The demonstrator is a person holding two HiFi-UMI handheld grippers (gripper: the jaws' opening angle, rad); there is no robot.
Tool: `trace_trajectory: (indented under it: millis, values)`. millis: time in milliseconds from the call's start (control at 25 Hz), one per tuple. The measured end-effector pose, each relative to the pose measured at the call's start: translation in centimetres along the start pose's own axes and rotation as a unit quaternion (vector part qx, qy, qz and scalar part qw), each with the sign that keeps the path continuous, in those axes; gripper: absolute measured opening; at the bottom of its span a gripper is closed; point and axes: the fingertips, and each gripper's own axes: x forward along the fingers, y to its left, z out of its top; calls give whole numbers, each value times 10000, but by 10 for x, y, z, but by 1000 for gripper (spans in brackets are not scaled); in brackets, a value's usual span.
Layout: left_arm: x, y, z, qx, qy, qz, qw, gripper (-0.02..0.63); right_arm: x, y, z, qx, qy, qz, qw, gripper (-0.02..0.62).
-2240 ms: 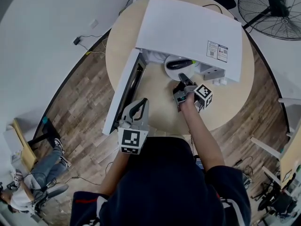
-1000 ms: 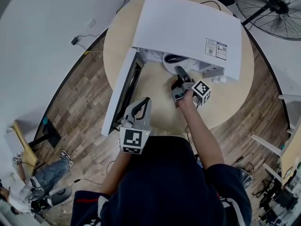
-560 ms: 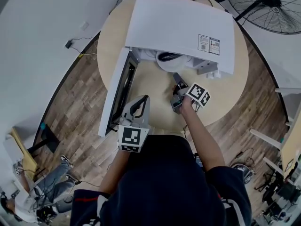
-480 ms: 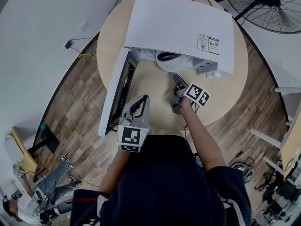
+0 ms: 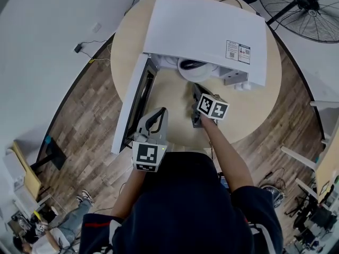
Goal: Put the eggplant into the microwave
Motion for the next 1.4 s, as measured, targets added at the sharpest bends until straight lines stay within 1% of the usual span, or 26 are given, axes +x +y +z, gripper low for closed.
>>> trace_trajectory:
  millis: [360, 920, 1400]
  values:
    - [-1, 7, -7, -40, 87, 99, 9999, 17, 13, -1, 15, -90, -49, -78, 9999, 23]
    - [8, 12, -14, -86, 218, 128, 9996, 17, 34, -7, 42, 114, -194, -128, 9997, 21]
    - [10, 14, -11, -81, 206, 128, 9997, 17, 38, -4, 47, 156, -150, -49, 9998, 21]
